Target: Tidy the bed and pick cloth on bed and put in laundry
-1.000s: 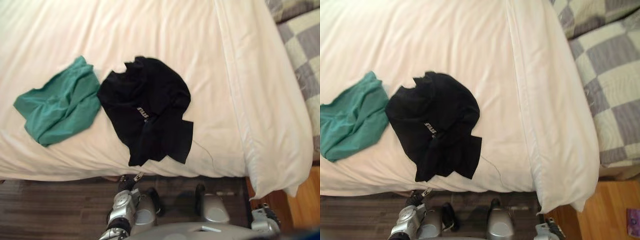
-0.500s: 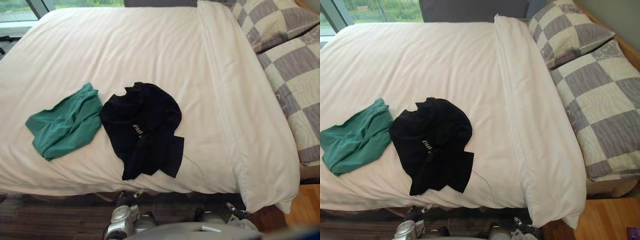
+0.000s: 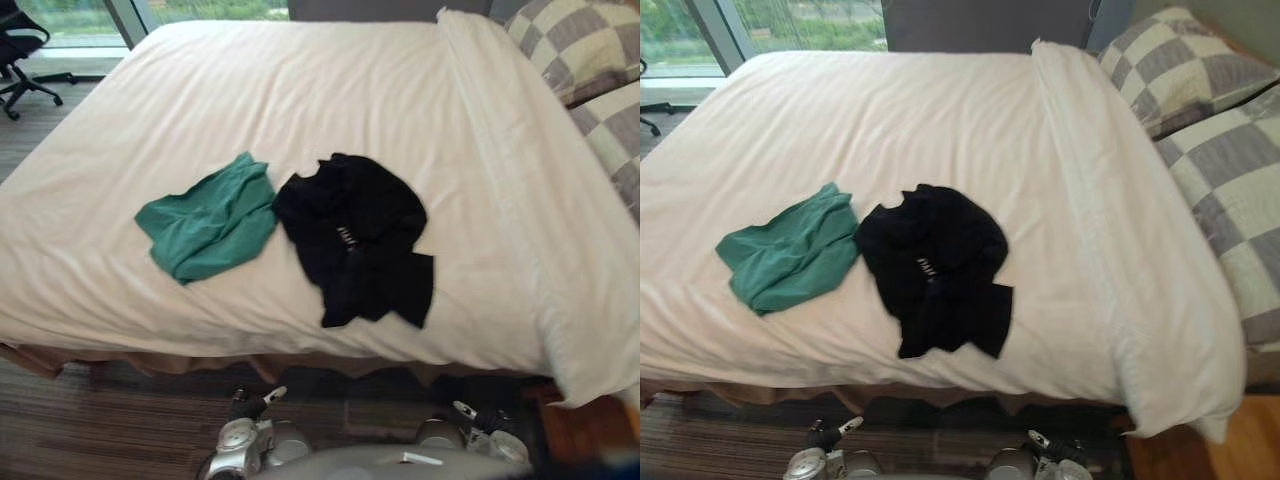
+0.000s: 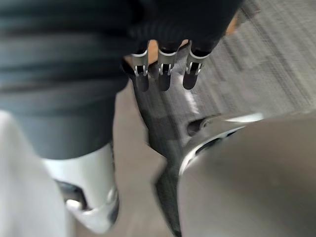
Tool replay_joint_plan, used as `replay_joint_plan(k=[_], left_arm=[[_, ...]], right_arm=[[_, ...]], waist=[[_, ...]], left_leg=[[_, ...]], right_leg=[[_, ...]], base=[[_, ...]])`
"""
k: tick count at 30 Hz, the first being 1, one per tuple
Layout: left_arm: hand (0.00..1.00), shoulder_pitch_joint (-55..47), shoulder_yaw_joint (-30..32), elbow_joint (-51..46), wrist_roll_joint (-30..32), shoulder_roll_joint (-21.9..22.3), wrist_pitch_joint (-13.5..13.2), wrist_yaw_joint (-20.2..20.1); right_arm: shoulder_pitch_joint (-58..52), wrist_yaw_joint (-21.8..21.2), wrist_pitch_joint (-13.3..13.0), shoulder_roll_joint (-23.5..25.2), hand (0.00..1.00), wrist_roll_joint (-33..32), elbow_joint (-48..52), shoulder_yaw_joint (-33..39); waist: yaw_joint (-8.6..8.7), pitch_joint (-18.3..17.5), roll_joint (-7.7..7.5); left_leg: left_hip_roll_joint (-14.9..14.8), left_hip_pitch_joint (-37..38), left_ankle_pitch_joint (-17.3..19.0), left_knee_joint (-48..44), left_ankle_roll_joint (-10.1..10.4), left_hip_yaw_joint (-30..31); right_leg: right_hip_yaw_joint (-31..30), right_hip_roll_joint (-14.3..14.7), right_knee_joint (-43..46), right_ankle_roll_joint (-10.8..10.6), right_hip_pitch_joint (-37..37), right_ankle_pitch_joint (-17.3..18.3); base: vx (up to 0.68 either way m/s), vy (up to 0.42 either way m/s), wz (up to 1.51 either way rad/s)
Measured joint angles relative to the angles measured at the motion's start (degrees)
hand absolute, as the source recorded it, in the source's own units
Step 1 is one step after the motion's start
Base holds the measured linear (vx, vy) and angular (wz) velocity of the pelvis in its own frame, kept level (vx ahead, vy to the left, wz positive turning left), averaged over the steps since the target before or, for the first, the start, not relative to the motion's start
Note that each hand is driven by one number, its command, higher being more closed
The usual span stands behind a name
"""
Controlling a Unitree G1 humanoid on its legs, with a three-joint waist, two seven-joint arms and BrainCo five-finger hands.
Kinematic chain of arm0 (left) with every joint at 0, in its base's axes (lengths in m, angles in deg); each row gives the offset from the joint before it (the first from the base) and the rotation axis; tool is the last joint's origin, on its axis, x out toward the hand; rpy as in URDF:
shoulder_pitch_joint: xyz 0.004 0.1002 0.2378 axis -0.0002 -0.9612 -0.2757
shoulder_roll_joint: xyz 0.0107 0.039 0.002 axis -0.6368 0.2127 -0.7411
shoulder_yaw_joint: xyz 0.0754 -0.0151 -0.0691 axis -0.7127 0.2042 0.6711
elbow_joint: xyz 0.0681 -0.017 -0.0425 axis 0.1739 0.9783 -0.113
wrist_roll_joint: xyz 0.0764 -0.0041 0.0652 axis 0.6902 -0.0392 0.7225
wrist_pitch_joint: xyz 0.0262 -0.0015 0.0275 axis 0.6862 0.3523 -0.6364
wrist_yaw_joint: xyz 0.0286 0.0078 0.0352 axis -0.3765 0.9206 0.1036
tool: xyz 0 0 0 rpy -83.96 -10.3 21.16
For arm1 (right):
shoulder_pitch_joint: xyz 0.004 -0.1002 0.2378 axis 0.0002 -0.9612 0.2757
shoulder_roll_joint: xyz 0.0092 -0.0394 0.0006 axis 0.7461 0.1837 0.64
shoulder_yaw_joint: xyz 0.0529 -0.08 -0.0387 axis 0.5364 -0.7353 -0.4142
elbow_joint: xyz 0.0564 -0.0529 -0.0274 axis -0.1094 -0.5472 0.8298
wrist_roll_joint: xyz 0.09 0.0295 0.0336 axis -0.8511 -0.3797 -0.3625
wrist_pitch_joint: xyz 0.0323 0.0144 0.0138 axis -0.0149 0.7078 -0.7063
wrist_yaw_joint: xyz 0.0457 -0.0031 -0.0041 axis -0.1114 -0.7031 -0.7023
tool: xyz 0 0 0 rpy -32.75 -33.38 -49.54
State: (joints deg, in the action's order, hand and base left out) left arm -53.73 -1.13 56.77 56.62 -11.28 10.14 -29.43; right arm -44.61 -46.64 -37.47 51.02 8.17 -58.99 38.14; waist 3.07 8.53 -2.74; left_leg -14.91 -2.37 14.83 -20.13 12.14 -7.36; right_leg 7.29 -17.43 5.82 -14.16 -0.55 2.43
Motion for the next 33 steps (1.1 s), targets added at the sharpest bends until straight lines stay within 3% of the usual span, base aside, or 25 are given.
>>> replay_joint_plan(k=[3, 4, 5, 6, 9, 11, 15, 18, 19, 21, 22, 23, 25, 27, 28, 30, 31, 32, 33], left_arm=[[0.0, 0.57, -2.03, 0.55, 0.08, -0.72, 0.01, -0.05], [0.0, 0.5, -3.25, 0.38, 0.42, -0.91, -0.05, -0.07], [0.0, 0.48, -3.86, -0.07, 0.43, -1.07, -0.09, -0.1], [0.0, 0.56, -3.87, -0.19, 0.45, -1.13, -0.18, -0.13], [0.0, 1.52, -5.04, -0.1, 0.8, -1.0, -0.17, -0.67], [0.0, 1.99, -6.69, -0.09, 3.1, -0.39, -0.08, -1.19], [0.0, 3.31, -9.03, 0.0, 6.59, 1.4, 0.01, -1.43], [0.0, 4.06, -9.16, 0.01, 6.71, 2.92, 0.0, -1.44], [0.0, 4.59, -8.5, -0.64, 6.73, 2.94, -0.15, -1.43], [0.0, 5.66, -5.15, -2.88, 6.54, 3.43, -0.39, -1.26], [0.0, 5.82, -5.14, -2.91, 6.15, 3.46, -0.55, -1.25], [0.0, 5.81, -5.38, -2.81, 5.31, 3.46, -0.62, -1.24], [0.0, 5.83, -5.29, -2.41, 4.29, 2.73, -0.54, -1.12], [0.0, 6.14, -5.34, -2.42, 4.34, 1.55, -0.58, -1.14], [0.0, 6.22, -5.39, -2.53, 4.44, 1.22, -0.53, -1.17], [0.0, 6.21, -7.13, -2.82, 4.5, 0.66, -0.64, -1.09], [0.0, 6.29, -7.86, -2.79, 4.52, 0.86, -0.69, -1.04], [0.0, 6.99, -8.8, -2.87, 4.65, -1.0, -0.57, -0.93], [0.0, 6.93, -9.47, -2.77, 4.82, -1.74, -0.58, -0.86]], right_arm=[[0.46, 0.12, 0.17, 1.78, 0.0, 0.03, 1.16, -0.38], [1.66, 0.05, 0.28, 2.32, 0.0, 0.08, 1.22, -2.18], [2.95, -0.18, 0.25, 1.58, 0.0, 0.55, 1.25, -4.85], [3.76, -0.3, 0.25, 1.36, 0.0, 0.67, 1.48, -6.59], [4.27, -0.99, -0.28, 1.41, 0.0, 2.4, 2.98, -9.71], [4.2, -1.12, -0.9, 1.27, 0.0, 2.48, 3.32, -10.23], [4.29, -1.42, -1.63, 0.9, 0.0, 4.24, 3.33, -10.89], [4.86, -1.43, -1.56, 0.24, 0.0, 4.46, 2.8, -10.79], [4.9, -1.34, -1.54, 0.1, 0.0, 4.45, 2.73, -10.94], [4.99, -0.97, -1.52, -0.53, 0.0, 4.43, 3.46, -11.41], [5.07, -0.79, -1.54, -0.95, 0.0, 4.39, 3.38, -11.44], [5.04, -0.69, -1.55, -1.6, 0.0, 4.13, 3.28, -11.36], [4.98, -0.45, -1.52, -1.29, 0.0, 3.8, 3.37, -10.28], [6.14, -0.26, -1.05, 0.08, 0.0, 3.45, 3.26, -8.22], [6.39, -0.27, -0.87, 0.51, 0.0, 3.48, 3.17, -7.93], [6.29, -0.57, -0.86, 0.6, 0.0, 3.64, 3.12, -7.92], [6.76, -0.89, -0.84, 0.4, 0.0, 4.34, 2.99, -8.33], [7.58, -1.55, -0.84, 1.92, 0.0, 5.05, 2.67, -10.03], [7.82, -1.98, -0.95, 2.8, 0.0, 5.8, 2.66, -10.93]], waist=[[-0.69, -0.14, -0.38], [-1.08, -0.12, 0.15], [-1.07, -0.03, 0.5], [-0.84, 0.32, 1.08], [-0.86, 1.02, 2.17], [-0.84, 1.62, 2.45], [-0.65, 2.64, 2.62], [-0.54, 4.35, 2.79], [-0.61, 5.64, 2.16], [-0.87, 8.61, 1.75], [-0.92, 8.72, 2.43], [-0.83, 8.56, 3.48], [-0.76, 8.5, 3.36], [-0.39, 9.37, 1.66], [-0.31, 9.7, 0.84], [-0.14, 9.21, 0.64], [-0.36, 8.82, -0.19], [-0.27, 8.67, -1.87], [-0.41, 8.62, -1.83]], left_leg=[[1.83, 0.44, -0.31, 0.19, -0.33, -3.56], [1.91, 1.15, -1.3, 1.19, -1.87, -6.78], [2.06, 1.97, -2.38, 3.2, -3.5, -9.73], [1.88, 2.78, -2.86, 4.75, -4.27, -10.98], [1.75, 4.62, -3.39, 8.23, -5.1, -12.19], [2.25, 5.65, -3.76, 9.16, -5.26, -12.11], [3.09, 6.49, -8.23, 14.08, -7.5, -10.81], [2.91, 4.27, -9.96, 10.01, -6.72, -10.79], [2.58, 1.86, -9.85, 3.15, -6.19, -10.32], [0.42, -6.86, -10.76, -17.54, -1.59, -6.72], [0.15, -9.03, -10.75, -21.55, -1.53, -5.85], [-0.66, -10.97, -11.8, -21.71, -2.87, -6.99], [-1.15, -9.51, -9.1, -21.36, -3.89, -10.58], [-1.87, -9.66, -3.57, -16.09, -5.78, -10.72], [-2.27, -9.69, -3.44, -11.87, -6.04, -10.6], [-2.55, -7.69, -10.86, 6.16, -9.46, -9.07], [-0.73, -6.74, -15.1, 9.8, -2.52, -6.69], [1.83, -8.62, -14.32, 8.11, -4.2, -6.09], [2.07, -9.11, -13.05, 6.9, -4.58, -5.6]], right_leg=[[1.41, -0.83, -2.81, 2.36, -1.21, -8.59], [2.34, -0.6, -2.45, 7.22, -3.39, -12.49], [5.71, -0.36, -2.27, 9.8, -5.04, -15.56], [7.94, 0.54, -1.1, 9.58, -5.73, -15.14], [9.08, 7.7, 6.56, 9.96, -6.31, -0.87], [9.01, 9.05, 8.77, 10.67, -5.76, 4.47], [10.15, 9.3, 6.96, 10.78, -4.78, 6.01], [10.89, 8.94, 4.91, 11.0, -3.31, 6.52], [10.86, 8.06, 4.88, 10.83, -2.27, 6.75], [10.5, 6.16, 6.78, 10.44, -0.67, 7.37], [10.42, 5.72, 7.47, 10.02, -0.66, 7.63], [9.96, 5.34, 7.89, 9.45, -0.59, 7.37], [8.94, 3.9, 7.0, 8.09, -0.43, 6.38], [8.96, 1.26, 5.97, 6.32, 0.08, 5.35], [9.04, -0.05, 5.99, 5.66, 0.25, 4.97], [9.94, -3.16, 5.83, 2.17, 0.97, 2.99], [10.43, -5.07, 3.96, -0.46, 2.0, 2.25], [9.0, -4.77, 2.05, -0.79, 2.4, 2.14], [8.99, -2.82, 0.97, -0.56, 3.2, 1.82]], base=[[0.06, 0.301, -0.5], [-0.07, 0.36, -0.8], [-0.06, 0.249, -0.87], [-0.02, 0.178, -0.63], [-0.01, 0.072, -0.29], [-0.02, -0.046, -0.02], [-0.03, -0.129, 0.22], [0.02, -0.082, 0.32], [0.04, -0.048, 0.05], [0.05, 0.02, -0.18], [0.08, 0.129, -0.35], [0.12, 0.197, -0.44], [0.17, 0.228, -0.22], [0.18, 0.355, 0.37], [0.13, 0.351, 0.63], [0.16, 0.444, 0.56], [0.23, 0.542, 0.54], [0.19, 0.342, 0.5], [0.17, 0.203, 0.4]])
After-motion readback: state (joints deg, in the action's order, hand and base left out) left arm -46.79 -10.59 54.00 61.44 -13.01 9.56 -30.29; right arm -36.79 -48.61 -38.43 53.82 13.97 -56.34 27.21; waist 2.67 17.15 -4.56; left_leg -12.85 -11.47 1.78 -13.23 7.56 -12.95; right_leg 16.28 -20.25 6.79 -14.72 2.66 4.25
